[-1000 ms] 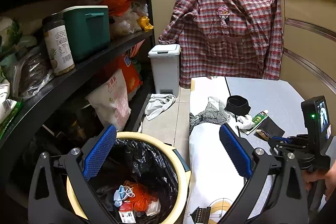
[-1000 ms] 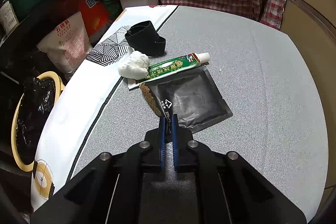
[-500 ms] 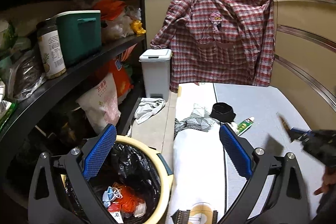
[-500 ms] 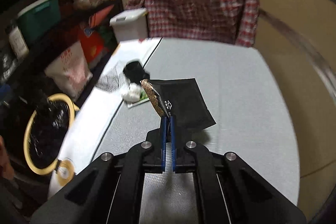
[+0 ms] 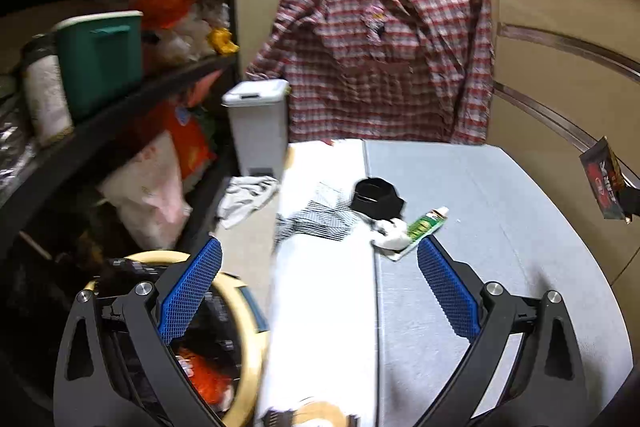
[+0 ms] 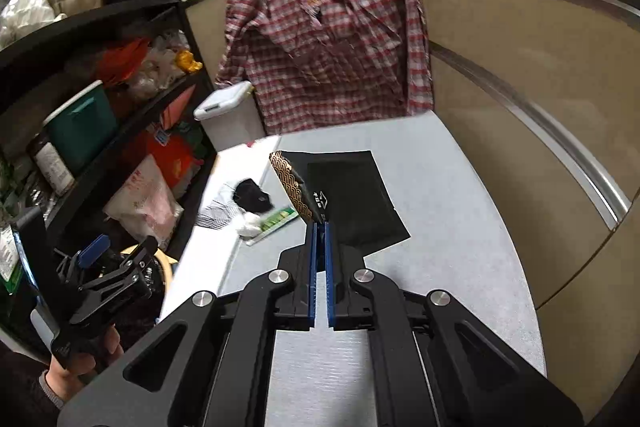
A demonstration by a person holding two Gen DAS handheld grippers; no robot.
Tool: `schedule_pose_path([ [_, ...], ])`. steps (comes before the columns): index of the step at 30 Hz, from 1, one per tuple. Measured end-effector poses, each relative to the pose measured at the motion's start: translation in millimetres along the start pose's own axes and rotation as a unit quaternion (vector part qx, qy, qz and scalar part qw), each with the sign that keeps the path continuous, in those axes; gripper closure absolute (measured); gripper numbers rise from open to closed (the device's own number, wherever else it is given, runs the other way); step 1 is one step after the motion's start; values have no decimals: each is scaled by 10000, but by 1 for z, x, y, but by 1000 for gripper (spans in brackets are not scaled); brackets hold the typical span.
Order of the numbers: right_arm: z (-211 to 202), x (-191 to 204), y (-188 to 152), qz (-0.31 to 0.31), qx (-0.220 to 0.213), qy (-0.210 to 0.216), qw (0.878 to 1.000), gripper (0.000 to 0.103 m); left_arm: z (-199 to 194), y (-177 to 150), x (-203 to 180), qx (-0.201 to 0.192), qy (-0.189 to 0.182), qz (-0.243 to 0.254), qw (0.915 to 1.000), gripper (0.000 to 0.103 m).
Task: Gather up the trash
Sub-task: 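Grasp the white tissue with the left gripper while the right gripper holds the pouch, then carry the tissue and black pouch over the trash bin with both grippers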
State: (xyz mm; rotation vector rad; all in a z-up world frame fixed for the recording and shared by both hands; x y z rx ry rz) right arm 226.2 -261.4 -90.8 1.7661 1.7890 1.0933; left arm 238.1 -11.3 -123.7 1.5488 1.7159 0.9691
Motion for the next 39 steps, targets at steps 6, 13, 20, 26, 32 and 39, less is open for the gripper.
schedule_pose_path([
  [6, 22, -18, -10, 44, 270, -269, 9993, 99, 48, -8, -31, 331, -359, 169, 9987, 30],
  [13, 40, -23, -17, -75, 458, -402, 9981, 99, 85, -10, -54, 545, -744, 306, 9953, 51],
  [20, 50, -31, -20, -27, 539, -500, 9973, 99, 115, -18, -59, 920, -889, 284, 9914, 52],
  [26, 53, -37, -20, 23, 577, -570, 9967, 99, 129, -23, -62, 1248, -1175, 251, 9849, 79],
  [32, 50, -39, -18, 49, 529, -590, 9968, 99, 121, -22, -60, 1251, -1332, 220, 9829, 95],
  [39, 41, -36, -15, 52, 429, -531, 9977, 99, 95, -6, -51, 1030, -1290, 156, 9862, 98],
])
Point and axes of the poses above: each gripper's, at about its wrist camera, not at the fingertips, and z roughly the way its jaws point, x to its left, y to its top, the point moved 5 cm from there along z, roughly the way its jaws point
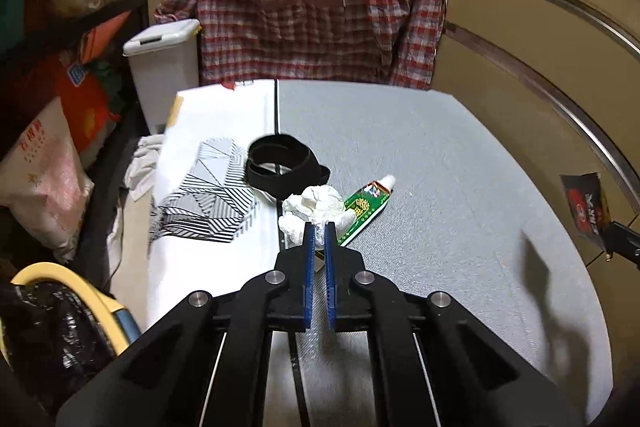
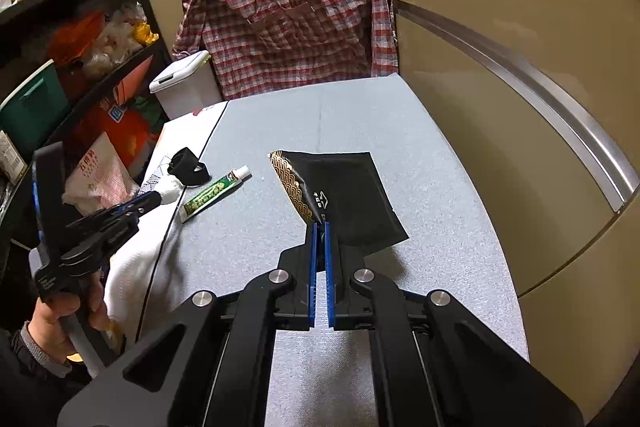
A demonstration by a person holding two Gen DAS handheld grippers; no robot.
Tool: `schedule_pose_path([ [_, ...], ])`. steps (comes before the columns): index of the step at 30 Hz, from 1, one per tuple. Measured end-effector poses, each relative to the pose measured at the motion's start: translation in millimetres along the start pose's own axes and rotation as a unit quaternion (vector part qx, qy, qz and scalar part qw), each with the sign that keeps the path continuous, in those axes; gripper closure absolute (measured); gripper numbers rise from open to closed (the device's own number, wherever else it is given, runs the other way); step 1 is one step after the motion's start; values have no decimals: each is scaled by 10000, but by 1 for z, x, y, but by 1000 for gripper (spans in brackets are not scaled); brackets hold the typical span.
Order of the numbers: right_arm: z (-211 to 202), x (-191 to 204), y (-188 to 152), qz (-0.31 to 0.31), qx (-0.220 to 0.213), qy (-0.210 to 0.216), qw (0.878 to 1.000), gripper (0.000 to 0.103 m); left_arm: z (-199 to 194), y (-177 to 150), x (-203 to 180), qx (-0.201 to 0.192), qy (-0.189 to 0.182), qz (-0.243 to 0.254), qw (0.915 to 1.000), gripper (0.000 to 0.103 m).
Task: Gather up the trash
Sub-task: 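Carry the tissue and black pouch over the trash bin with both grippers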
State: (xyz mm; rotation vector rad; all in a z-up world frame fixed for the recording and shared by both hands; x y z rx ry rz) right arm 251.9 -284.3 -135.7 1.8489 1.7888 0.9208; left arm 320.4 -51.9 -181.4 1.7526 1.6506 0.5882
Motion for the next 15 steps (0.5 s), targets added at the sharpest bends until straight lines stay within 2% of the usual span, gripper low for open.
schedule_pose_path([
  [8, -12, 22, 3, -84, -138, 248, 9996, 99, -66, 6, 10, -296, 446, 207, 9984, 98],
  [15, -26, 73, 3, -384, -197, 677, 9968, 99, -130, -8, 34, -378, 796, 124, 9960, 98],
])
Point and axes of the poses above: each gripper's, at about its wrist camera, not at the fingertips, and z roughly the way its jaws point, x to its left, y to its top, the point moved 5 cm from there along z, roughly the way its jaws point
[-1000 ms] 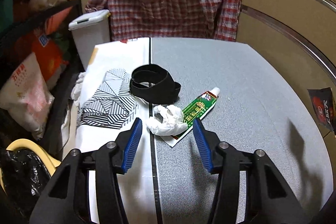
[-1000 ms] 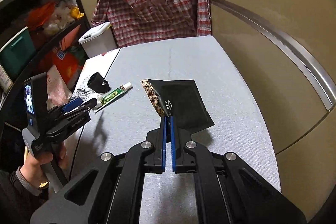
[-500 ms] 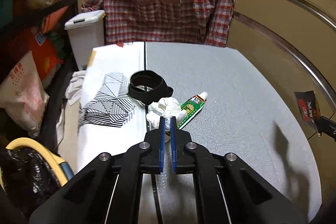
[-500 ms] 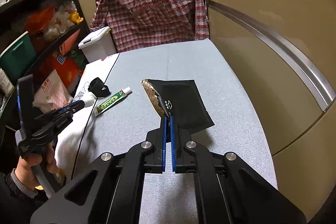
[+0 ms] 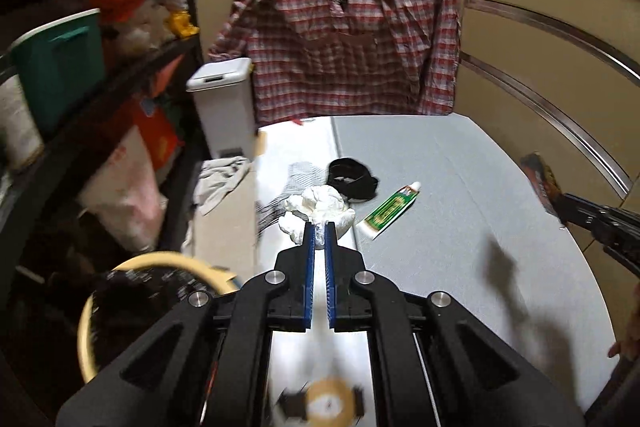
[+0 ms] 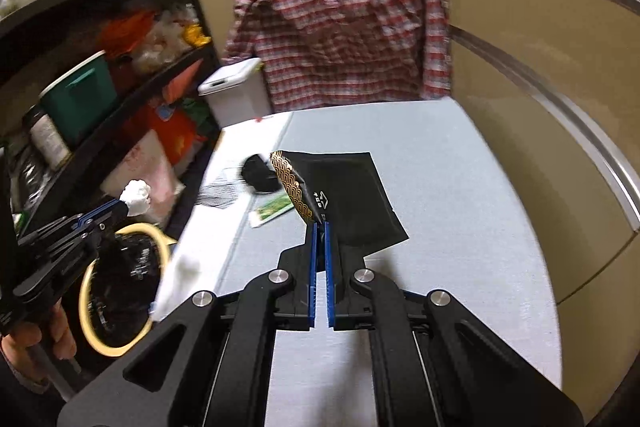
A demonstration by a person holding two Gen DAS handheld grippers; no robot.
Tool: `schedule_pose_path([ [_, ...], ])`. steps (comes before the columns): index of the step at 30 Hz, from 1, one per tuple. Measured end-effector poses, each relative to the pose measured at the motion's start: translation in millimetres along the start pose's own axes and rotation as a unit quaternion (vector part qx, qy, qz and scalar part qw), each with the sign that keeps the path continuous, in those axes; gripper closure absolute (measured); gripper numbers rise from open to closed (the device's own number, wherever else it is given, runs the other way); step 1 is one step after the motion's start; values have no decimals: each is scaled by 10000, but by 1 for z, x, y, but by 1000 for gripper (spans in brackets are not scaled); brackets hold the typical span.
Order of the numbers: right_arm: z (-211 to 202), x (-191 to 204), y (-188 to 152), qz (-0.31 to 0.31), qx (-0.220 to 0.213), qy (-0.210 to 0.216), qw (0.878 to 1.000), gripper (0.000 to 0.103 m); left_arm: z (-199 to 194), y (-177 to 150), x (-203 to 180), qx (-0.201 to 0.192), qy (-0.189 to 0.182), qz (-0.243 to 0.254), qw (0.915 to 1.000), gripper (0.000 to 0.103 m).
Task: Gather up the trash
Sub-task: 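Carry the tissue and black pouch over the trash bin with both grippers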
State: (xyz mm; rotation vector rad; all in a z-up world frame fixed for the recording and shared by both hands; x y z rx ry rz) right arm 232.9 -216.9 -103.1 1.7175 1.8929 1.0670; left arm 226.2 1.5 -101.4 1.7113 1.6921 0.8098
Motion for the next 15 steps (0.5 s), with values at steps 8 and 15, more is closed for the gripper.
schedule_pose_path([
  [8, -8, 70, -13, -379, 91, 548, 9977, 99, -53, -15, 52, 5, 456, -253, 9986, 98],
  [15, -18, 147, -26, -896, 89, 1036, 9905, 99, -87, -24, 98, -95, 942, -450, 9945, 98],
])
Point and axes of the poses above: each gripper's, at about its wrist camera, not at the fingertips, and z roughly the way its jaws point, x to its left, y to its top, the point moved 5 cm from there along z, roughly the way its jaws point
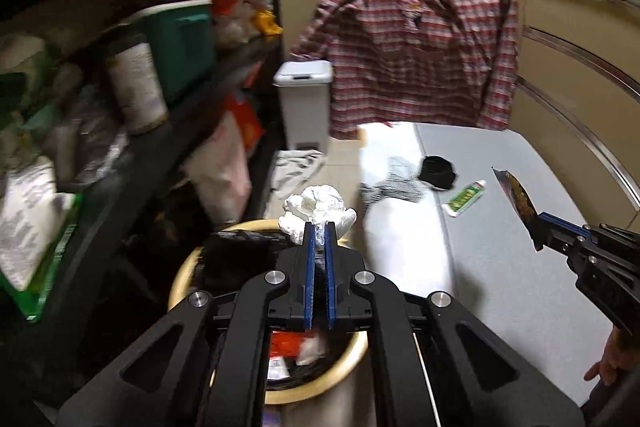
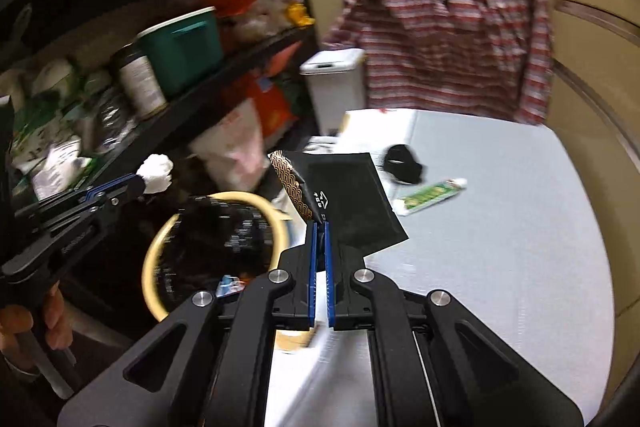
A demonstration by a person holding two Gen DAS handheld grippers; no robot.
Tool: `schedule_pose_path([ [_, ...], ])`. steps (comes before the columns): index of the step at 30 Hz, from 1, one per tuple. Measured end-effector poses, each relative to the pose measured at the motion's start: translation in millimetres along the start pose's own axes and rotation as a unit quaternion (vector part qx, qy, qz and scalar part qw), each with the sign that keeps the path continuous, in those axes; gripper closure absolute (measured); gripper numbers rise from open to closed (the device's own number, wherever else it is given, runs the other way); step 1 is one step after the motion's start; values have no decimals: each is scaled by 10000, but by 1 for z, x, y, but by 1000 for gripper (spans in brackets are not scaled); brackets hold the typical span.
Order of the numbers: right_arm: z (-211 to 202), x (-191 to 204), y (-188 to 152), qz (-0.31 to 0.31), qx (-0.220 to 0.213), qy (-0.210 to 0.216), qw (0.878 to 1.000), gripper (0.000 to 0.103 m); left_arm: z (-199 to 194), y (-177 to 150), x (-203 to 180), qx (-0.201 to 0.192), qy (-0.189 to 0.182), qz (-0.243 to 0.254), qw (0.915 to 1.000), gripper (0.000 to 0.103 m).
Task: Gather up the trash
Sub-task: 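Carry the tissue and black pouch over the trash bin with both grippers, then open both grippers to drop the tissue and pouch into the bin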
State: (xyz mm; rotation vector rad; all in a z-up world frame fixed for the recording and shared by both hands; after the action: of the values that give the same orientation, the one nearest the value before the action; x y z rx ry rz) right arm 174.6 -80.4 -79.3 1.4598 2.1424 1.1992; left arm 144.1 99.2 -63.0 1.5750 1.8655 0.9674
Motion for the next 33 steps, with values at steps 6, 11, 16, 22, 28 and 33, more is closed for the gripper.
schedule_pose_path([
  [6, 17, 57, 4, -271, 106, 372, 9989, 99, -9, -6, 43, -23, 295, -197, 9994, 98],
  [11, 29, 93, 4, -507, 189, 539, 9971, 99, -7, -9, 72, -18, 436, -376, 9983, 98],
  [16, 49, 120, 2, -659, 341, 605, 9954, 99, -3, -10, 91, -47, 508, -483, 9975, 98],
  [22, 70, 133, -2, -548, 487, 644, 9952, 99, 10, -13, 99, 29, 565, -655, 9962, 98],
  [28, 89, 138, -9, -493, 633, 661, 9946, 99, 19, -14, 106, 60, 729, -621, 9954, 98],
  [33, 101, 143, -9, -498, 695, 724, 9937, 99, 28, -18, 117, 162, 849, -659, 9941, 98],
])
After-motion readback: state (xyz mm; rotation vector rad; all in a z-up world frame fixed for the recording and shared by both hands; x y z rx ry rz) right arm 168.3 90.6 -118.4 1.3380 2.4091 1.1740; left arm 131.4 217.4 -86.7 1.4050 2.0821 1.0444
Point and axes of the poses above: each gripper's, at about its wrist camera, not at the fingertips, and z roughly the way its jaws point, x to its left, y to its top, the point moved 5 cm from there along z, roughly the way its jaws point
